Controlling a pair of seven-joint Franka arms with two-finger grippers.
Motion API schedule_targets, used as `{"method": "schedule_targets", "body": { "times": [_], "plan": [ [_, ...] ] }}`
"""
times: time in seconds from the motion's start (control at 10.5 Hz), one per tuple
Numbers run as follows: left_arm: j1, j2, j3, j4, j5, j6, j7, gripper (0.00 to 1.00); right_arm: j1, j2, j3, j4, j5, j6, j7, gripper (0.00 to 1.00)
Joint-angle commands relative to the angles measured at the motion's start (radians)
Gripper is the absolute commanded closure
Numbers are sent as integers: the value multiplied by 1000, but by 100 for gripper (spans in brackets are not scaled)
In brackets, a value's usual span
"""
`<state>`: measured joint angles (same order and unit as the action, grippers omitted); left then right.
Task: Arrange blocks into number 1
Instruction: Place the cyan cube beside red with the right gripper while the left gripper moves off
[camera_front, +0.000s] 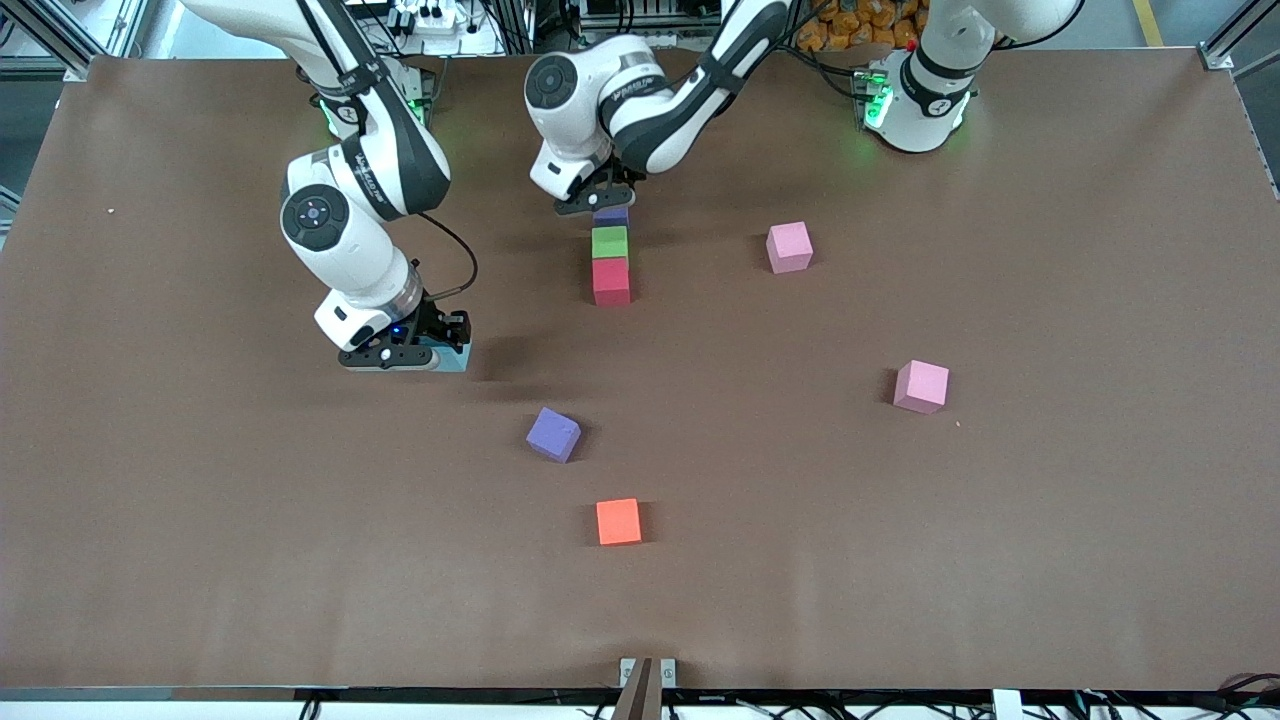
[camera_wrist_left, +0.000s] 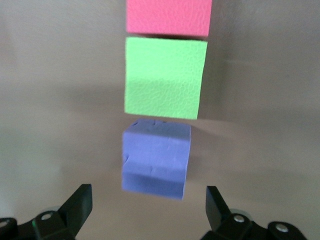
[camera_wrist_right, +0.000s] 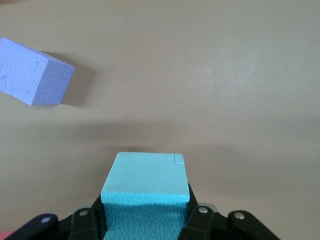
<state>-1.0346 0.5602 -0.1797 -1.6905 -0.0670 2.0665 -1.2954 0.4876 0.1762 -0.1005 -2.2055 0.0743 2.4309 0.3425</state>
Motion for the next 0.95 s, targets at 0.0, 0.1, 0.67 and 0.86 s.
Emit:
{"method": "schedule_targets", "body": {
  "times": [0.0, 0.1, 0.67, 0.86],
  "plan": [
    [8, -72, 63, -18, 21, -58, -35, 0, 14, -23, -1, -13, 10, -3, 16, 66],
    [10, -91, 130, -18, 21, -75, -35, 0, 23, -23, -1, -11, 10, 0, 29, 66],
    [368, -72, 309, -20, 99, -100, 335, 0, 207, 135, -2, 186, -4, -1, 142, 66],
    [479, -81, 309, -34, 105, -100, 489, 0, 291, 228, -30, 283, -7, -4, 185, 66]
  ]
}}
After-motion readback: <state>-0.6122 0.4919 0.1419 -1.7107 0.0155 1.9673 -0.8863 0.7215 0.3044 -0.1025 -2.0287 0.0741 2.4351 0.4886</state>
